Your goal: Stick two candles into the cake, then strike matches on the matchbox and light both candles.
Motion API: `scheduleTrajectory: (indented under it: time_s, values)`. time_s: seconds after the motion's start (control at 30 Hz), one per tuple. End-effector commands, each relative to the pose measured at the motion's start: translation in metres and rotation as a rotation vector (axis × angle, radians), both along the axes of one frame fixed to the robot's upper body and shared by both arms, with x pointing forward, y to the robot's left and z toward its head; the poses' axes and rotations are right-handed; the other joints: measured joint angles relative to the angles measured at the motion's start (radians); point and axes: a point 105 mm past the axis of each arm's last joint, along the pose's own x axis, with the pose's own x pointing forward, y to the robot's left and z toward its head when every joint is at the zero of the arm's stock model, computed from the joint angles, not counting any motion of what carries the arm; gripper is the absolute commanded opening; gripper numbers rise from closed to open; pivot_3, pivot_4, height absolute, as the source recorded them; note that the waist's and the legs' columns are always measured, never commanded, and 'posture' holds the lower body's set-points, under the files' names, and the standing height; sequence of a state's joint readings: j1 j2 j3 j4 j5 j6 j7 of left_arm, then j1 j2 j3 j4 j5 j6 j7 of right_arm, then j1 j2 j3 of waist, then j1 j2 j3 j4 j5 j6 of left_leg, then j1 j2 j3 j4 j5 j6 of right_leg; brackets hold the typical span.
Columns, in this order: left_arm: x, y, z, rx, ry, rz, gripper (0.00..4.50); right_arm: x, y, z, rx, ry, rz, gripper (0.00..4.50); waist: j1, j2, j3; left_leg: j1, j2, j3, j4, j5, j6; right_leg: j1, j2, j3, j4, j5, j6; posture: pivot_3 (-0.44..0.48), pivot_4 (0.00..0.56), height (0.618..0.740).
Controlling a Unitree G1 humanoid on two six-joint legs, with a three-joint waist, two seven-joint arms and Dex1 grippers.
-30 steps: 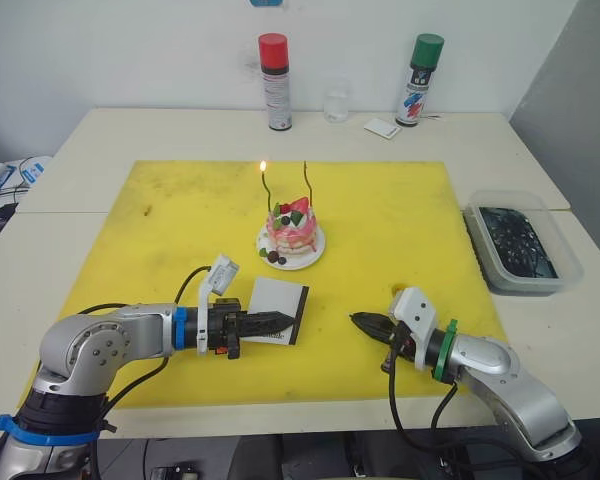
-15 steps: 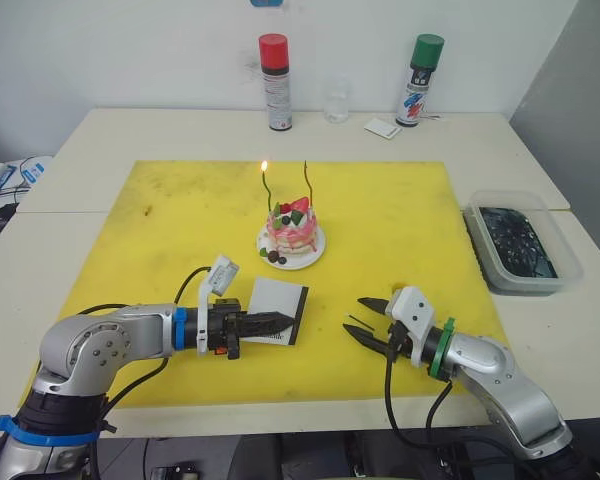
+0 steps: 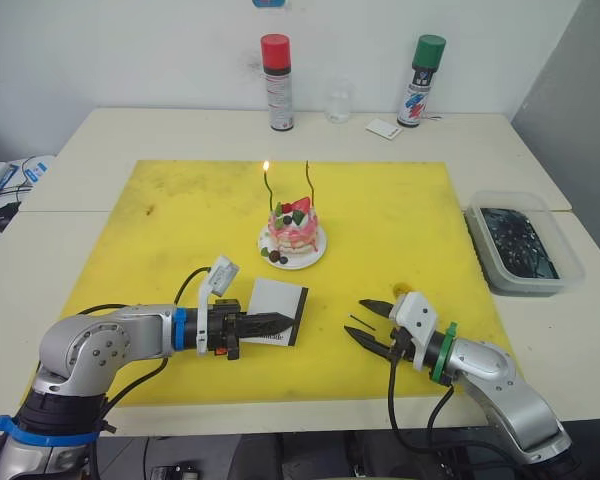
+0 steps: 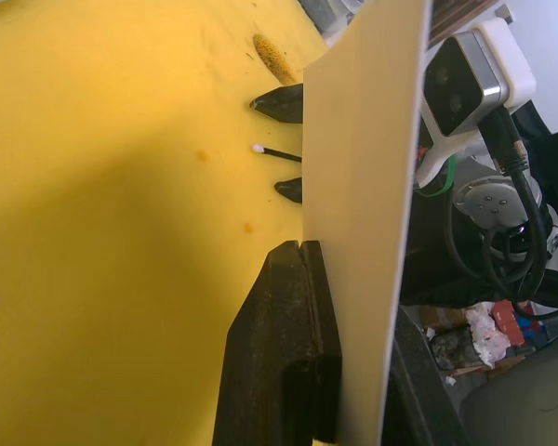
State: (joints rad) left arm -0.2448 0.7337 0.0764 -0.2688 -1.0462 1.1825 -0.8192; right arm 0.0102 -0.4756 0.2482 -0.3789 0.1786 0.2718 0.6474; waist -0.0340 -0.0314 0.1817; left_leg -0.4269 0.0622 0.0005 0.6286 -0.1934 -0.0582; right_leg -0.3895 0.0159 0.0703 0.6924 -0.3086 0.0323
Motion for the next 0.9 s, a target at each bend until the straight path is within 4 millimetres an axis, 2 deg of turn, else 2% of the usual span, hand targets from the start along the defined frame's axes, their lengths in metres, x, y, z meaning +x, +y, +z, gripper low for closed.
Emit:
scheduleTrajectory:
  time_s: [0.03, 0.1, 0.3, 0.57, 0.77, 0.9]
  values:
    - [-0.001, 0.0, 0.007, 0.006, -0.03, -0.013, 0.0, 0.004, -0.004, 0.002, -0.005, -0.01, -0.033, 2.58, 0.001, 0.0, 0.0, 0.0, 0.0, 0.0, 0.0, 0.0, 0.0, 0.0, 0.0, 0.0, 0.0, 0.0, 0.0, 0.0, 0.15, 0.74]
    - [-0.001, 0.0, 0.007, 0.006, -0.03, -0.011, 0.0, 0.004, -0.003, 0.0, -0.022, -0.015, -0.043, 2.11, 0.001, 0.0, 0.0, 0.0, 0.0, 0.0, 0.0, 0.0, 0.0, 0.0, 0.0, 0.0, 0.001, 0.0, 0.0, 0.0, 0.15, 0.74]
    - [-0.001, 0.0, 0.006, 0.005, -0.027, -0.007, 0.0, 0.003, -0.005, -0.005, -0.055, -0.011, -0.064, 0.03, 0.001, -0.001, 0.0, 0.002, 0.0, 0.0, 0.001, 0.0, 0.0, 0.001, 0.0, 0.0, 0.003, 0.0, 0.0, 0.0, 0.15, 0.74]
    - [0.0, -0.001, 0.006, -0.004, -0.023, -0.007, 0.0, 0.001, -0.002, 0.005, -0.014, -0.02, -0.039, 0.03, 0.002, -0.002, -0.001, 0.002, 0.0, 0.0, 0.001, 0.0, 0.0, 0.001, 0.0, 0.0, 0.003, 0.0, 0.0, 0.0, 0.15, 0.74]
    - [0.008, -0.012, 0.018, -0.07, -0.024, -0.025, 0.0, -0.004, 0.004, 0.048, -0.004, -0.119, 0.076, 0.03, 0.002, -0.002, -0.001, 0.002, 0.0, 0.0, 0.002, 0.0, 0.0, 0.001, 0.0, 0.001, 0.004, 0.0, 0.0, 0.0, 0.15, 0.74]
    - [0.021, -0.023, 0.029, -0.103, -0.05, -0.048, 0.0, -0.019, 0.014, 0.083, -0.073, -0.191, 0.233, 0.03, 0.003, -0.001, -0.001, 0.002, -0.001, 0.0, 0.002, 0.0, 0.0, 0.0, 0.0, 0.0, 0.004, 0.0, 0.0, 0.0, 0.15, 0.74]
